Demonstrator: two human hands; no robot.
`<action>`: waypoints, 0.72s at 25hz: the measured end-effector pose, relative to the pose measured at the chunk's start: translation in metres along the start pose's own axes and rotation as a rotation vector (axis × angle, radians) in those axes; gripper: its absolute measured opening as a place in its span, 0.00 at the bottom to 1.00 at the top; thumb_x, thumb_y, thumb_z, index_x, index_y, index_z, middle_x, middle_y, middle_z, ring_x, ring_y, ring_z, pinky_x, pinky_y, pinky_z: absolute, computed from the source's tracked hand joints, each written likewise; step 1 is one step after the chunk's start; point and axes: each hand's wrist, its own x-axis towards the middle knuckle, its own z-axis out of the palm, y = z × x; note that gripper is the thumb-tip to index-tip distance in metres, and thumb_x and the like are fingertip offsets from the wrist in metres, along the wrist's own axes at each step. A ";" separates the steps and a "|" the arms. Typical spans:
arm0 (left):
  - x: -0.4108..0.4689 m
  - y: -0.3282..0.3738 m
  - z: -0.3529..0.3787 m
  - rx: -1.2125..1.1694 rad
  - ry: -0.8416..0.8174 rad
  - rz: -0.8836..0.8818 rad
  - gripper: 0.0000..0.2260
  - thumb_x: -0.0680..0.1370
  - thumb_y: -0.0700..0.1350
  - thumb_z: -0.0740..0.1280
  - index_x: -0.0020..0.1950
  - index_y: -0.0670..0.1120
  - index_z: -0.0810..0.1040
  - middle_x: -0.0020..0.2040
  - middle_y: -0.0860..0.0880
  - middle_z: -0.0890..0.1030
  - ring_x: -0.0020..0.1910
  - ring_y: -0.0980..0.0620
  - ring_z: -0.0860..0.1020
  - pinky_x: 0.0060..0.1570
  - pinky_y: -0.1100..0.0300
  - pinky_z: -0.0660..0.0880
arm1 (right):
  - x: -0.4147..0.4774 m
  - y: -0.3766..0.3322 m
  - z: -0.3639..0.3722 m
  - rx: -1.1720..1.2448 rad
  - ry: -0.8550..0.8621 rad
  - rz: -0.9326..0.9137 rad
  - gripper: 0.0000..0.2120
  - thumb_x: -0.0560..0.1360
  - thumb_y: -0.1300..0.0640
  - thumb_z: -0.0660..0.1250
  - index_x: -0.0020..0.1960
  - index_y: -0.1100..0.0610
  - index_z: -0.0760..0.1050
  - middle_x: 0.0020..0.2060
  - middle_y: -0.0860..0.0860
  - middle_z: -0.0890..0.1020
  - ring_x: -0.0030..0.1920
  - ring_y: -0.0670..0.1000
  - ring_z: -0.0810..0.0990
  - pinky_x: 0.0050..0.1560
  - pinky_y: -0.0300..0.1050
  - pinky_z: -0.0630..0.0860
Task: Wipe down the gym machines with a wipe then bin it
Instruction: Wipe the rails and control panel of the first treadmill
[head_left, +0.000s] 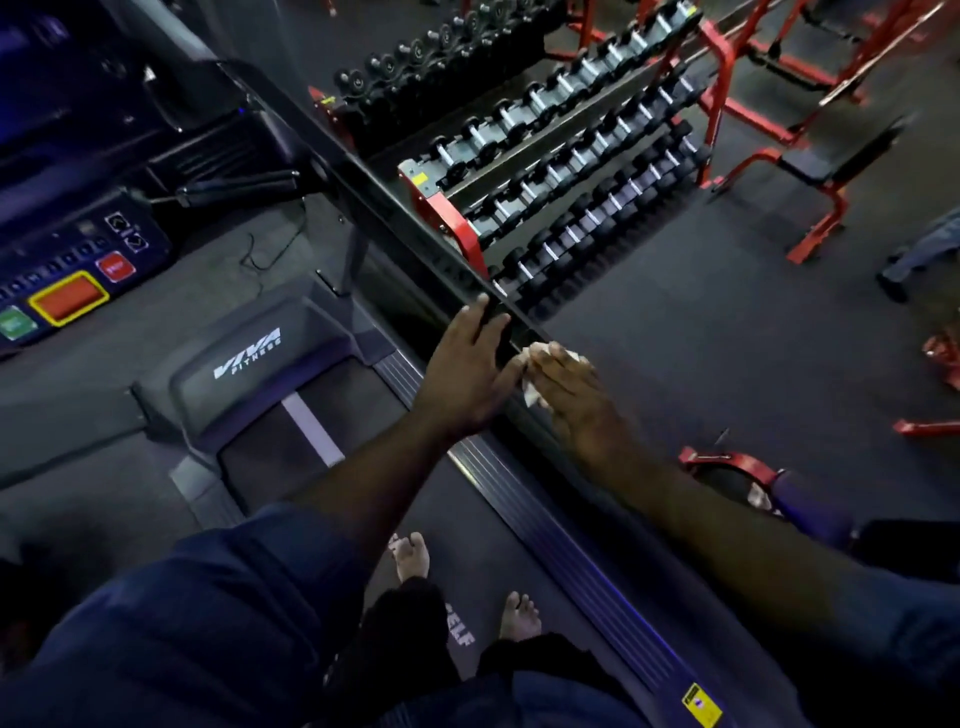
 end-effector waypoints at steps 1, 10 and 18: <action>0.002 -0.004 -0.002 0.117 -0.061 0.086 0.33 0.85 0.62 0.60 0.85 0.48 0.58 0.86 0.48 0.49 0.85 0.48 0.47 0.83 0.47 0.48 | -0.006 -0.009 0.005 0.087 0.056 0.149 0.24 0.85 0.61 0.60 0.80 0.60 0.63 0.80 0.53 0.64 0.82 0.52 0.58 0.81 0.55 0.58; 0.078 0.000 -0.013 0.668 -0.394 0.840 0.45 0.71 0.77 0.51 0.75 0.46 0.70 0.70 0.45 0.76 0.71 0.42 0.73 0.75 0.45 0.63 | 0.043 -0.084 0.017 1.582 0.973 1.325 0.25 0.86 0.38 0.49 0.67 0.53 0.76 0.66 0.56 0.81 0.62 0.55 0.80 0.59 0.48 0.77; 0.122 0.025 -0.003 0.645 -0.589 1.167 0.30 0.75 0.70 0.67 0.64 0.48 0.70 0.61 0.45 0.80 0.59 0.41 0.80 0.43 0.53 0.64 | 0.067 -0.095 0.043 1.391 1.350 1.383 0.38 0.83 0.31 0.41 0.78 0.56 0.68 0.69 0.54 0.80 0.70 0.54 0.77 0.69 0.44 0.73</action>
